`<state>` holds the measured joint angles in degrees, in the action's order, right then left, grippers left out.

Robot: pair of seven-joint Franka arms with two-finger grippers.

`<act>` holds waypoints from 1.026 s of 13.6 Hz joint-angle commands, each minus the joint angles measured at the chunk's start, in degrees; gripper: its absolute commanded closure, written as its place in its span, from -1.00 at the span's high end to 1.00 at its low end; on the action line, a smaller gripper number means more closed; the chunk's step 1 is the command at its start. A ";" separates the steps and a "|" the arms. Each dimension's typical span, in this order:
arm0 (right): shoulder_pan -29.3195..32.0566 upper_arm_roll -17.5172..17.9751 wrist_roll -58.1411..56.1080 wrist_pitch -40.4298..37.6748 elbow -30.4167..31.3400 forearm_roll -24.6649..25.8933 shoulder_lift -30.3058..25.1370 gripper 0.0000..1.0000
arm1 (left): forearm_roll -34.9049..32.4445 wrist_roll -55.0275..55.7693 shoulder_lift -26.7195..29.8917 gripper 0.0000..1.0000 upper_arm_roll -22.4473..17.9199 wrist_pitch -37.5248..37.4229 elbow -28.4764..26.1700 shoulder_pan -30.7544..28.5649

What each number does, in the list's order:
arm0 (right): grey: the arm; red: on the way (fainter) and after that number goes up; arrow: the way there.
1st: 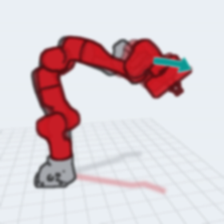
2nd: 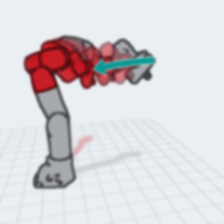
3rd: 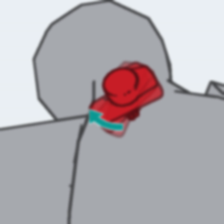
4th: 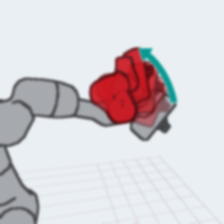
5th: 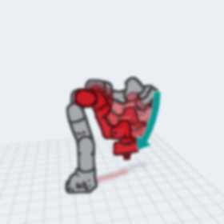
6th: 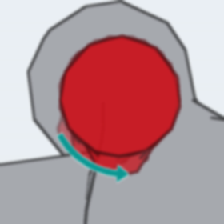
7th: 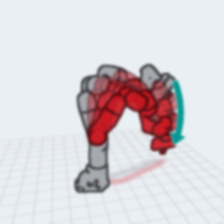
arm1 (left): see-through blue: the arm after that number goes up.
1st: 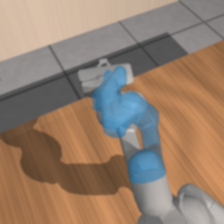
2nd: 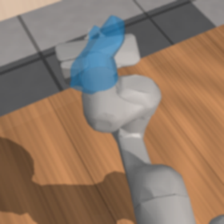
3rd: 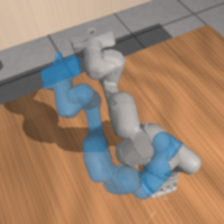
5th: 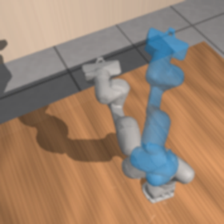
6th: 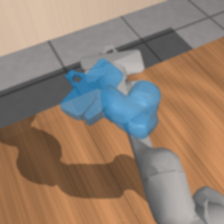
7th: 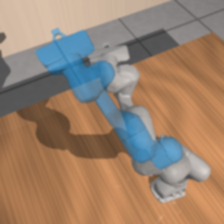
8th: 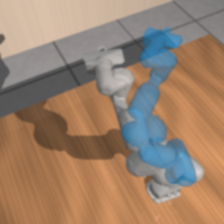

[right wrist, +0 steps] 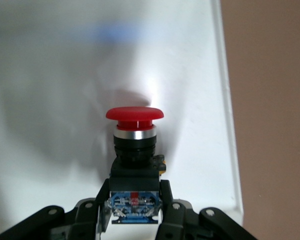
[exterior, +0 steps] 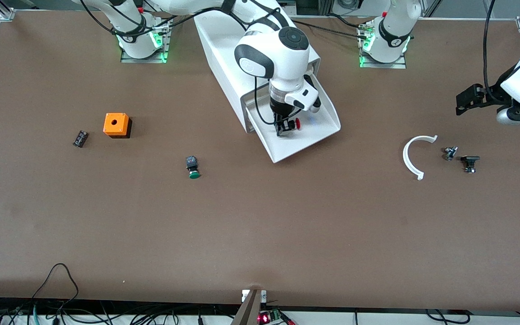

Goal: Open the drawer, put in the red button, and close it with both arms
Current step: 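Open the right gripper to release the button inside the drawer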

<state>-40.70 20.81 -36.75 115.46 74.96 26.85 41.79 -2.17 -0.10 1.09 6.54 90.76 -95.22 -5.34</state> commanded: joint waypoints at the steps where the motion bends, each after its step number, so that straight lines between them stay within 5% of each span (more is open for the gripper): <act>1: -1.58 -0.15 0.54 -1.37 -2.45 0.84 1.45 -0.26 | 0.41 4.14 -0.65 1.00 -0.74 -0.41 1.09 0.85; 2: -1.58 -0.15 1.33 -1.46 -2.45 0.58 1.45 0.99 | 0.68 4.67 -0.65 1.00 -0.74 0.02 1.09 0.85; 9: -1.06 -0.50 15.55 -3.31 -4.46 -0.48 -5.92 1.00 | 2.08 6.52 -1.00 1.00 -1.00 0.12 1.35 0.94; 14: 6.57 -5.07 16.98 -3.40 -7.37 -3.80 -12.34 1.00 | 2.17 5.55 -3.80 1.00 -1.53 5.03 0.04 0.94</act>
<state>-37.65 15.73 -20.64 112.97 67.35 25.57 31.58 -0.86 5.97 -0.69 5.76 93.99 -95.35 -5.21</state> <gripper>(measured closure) 0.000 0.000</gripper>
